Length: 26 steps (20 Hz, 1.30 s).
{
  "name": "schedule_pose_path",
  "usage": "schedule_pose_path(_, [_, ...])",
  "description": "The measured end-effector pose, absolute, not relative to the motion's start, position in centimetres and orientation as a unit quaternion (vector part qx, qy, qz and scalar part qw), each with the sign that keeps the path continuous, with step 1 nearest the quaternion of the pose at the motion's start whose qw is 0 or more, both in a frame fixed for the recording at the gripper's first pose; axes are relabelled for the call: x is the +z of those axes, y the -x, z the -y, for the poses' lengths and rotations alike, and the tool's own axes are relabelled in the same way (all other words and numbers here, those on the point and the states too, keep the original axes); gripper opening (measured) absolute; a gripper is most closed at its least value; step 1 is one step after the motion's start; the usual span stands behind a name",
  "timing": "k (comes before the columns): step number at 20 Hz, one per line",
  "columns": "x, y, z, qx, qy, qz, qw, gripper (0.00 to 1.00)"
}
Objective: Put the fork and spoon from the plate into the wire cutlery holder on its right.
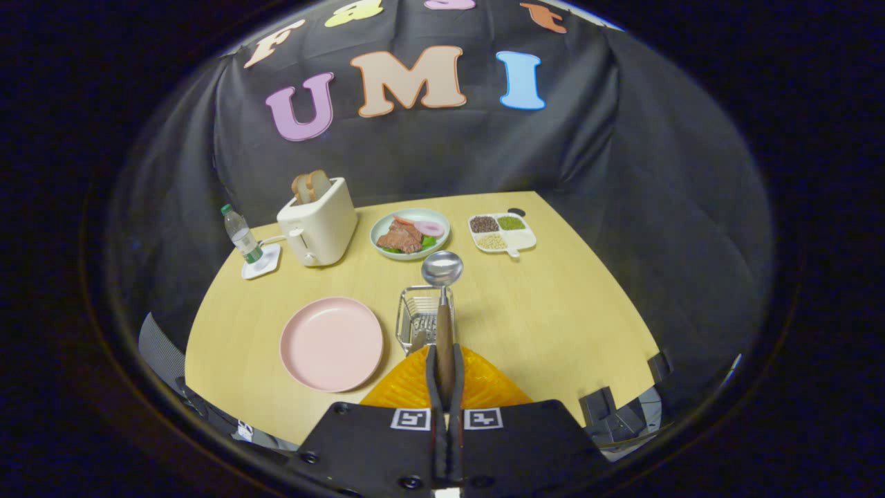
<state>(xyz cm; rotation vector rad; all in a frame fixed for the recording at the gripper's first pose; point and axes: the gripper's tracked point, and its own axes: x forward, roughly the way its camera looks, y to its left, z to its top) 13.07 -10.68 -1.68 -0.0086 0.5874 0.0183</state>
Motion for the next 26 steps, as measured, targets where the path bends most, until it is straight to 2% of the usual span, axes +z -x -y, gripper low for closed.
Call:
schedule_pose_path(6, [-5.5, -14.0, 11.0, 0.043, -0.018, -0.391, 0.919, 0.04])
schedule_pose_path(11, [-5.9, -14.9, 10.3, 0.061, 0.019, -0.423, 0.904, 0.04])
schedule_pose_path(19, [-7.4, -15.6, 9.6, 0.053, 0.066, -0.454, 0.887, 0.07])
schedule_pose_path(26, [-6.6, -16.0, 9.6, 0.05, 0.028, -0.424, 0.904, 0.35])
